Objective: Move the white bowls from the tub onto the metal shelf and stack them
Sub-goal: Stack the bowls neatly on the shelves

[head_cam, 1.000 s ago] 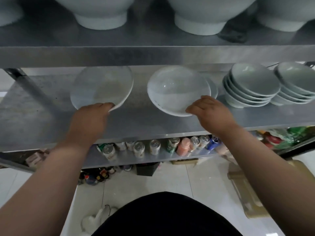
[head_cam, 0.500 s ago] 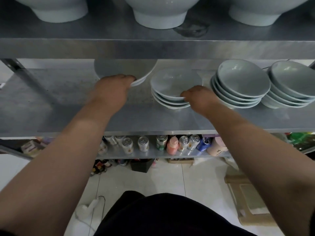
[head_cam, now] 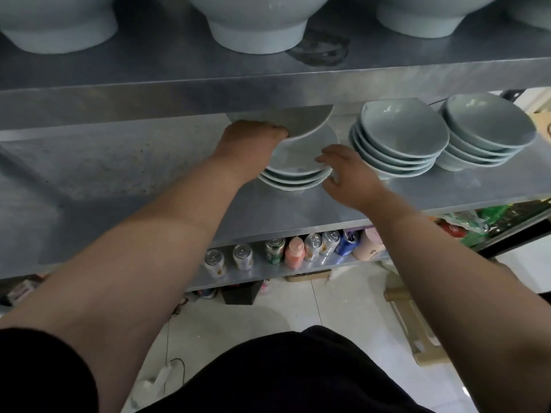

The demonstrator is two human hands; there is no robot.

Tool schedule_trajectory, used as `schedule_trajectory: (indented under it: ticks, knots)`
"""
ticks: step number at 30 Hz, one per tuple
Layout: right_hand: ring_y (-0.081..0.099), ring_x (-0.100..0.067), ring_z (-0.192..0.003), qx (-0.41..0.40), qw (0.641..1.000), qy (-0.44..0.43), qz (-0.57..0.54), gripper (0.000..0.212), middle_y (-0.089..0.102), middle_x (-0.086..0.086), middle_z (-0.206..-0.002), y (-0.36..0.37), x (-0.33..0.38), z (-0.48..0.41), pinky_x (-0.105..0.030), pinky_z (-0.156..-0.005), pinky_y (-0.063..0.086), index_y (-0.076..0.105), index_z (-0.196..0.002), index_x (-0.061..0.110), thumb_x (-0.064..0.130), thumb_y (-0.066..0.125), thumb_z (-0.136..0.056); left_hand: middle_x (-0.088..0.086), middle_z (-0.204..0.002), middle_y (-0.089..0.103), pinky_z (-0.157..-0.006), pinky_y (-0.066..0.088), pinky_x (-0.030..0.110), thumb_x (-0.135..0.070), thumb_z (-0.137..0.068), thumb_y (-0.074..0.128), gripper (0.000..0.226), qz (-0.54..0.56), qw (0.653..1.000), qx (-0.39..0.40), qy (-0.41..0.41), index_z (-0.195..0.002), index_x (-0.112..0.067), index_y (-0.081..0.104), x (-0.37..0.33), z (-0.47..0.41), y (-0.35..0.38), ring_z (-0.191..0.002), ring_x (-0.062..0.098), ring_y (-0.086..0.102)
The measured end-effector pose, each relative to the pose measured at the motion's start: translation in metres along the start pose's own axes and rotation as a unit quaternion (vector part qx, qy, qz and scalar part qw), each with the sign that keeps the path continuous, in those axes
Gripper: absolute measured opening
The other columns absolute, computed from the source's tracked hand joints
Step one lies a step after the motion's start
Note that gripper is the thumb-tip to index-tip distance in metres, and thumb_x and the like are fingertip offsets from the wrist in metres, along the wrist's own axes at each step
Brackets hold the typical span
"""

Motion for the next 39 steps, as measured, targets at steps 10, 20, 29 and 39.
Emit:
schedule_trajectory:
  ticks: [10,20,29,39]
  knots:
    - [0.061,-0.008,-0.095,-0.069,0.85,0.319,-0.413,0.02,0.066,0.018,-0.095,-0.007,0.003,0.016,-0.035,-0.093,0.051,0.064,-0.096,0.032,0.023,0.055,-0.081,0.007,-0.091,0.063,-0.062,0.041,0.031,-0.007,-0.086,0.046,0.024,0.013,0.997,0.063,0.046,-0.099,-0.019,0.062,-0.029,-0.012,0.03,-0.082,0.032,0.06]
    - [0.057,-0.016,-0.12,0.022,0.827,0.291,-0.481,0.058,0.061,0.004,-0.13,-0.002,-0.029,-0.013,-0.048,-0.106,0.044,0.052,-0.134,0.032,0.049,0.058,-0.079,0.007,-0.099,0.064,-0.092,0.042,0.04,-0.036,-0.079,0.039,0.044,0.088,0.994,0.061,0.022,-0.106,-0.013,0.065,-0.027,-0.01,0.047,-0.1,0.029,0.055]
    - [0.059,-0.017,-0.114,0.09,0.796,0.273,-0.533,0.051,0.061,0.012,-0.125,0.016,-0.03,-0.028,-0.048,-0.098,0.051,0.041,-0.137,0.048,0.037,0.045,-0.087,-0.012,-0.139,0.048,-0.114,0.035,0.05,-0.052,-0.093,0.045,0.057,0.622,0.681,-0.068,-0.38,-0.146,-0.04,0.03,-0.039,0.024,0.09,-0.133,0.02,0.045]
    - [0.055,-0.021,-0.12,0.094,0.803,0.256,-0.53,0.064,0.056,0.007,-0.13,0.038,0.031,-0.045,-0.052,-0.105,0.044,0.035,-0.14,0.043,0.044,0.049,-0.077,-0.011,-0.122,0.057,-0.105,0.045,0.051,-0.048,-0.081,0.048,0.057,0.591,0.682,-0.09,-0.42,-0.137,-0.039,0.042,0.018,0.049,0.081,-0.119,0.02,0.055]
Point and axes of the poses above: each hand's wrist, its own z-axis away from the middle knuckle, its own y-axis out of the palm, x = y × z, the point moved 2 cm from there along -z, towards the middle knuckle
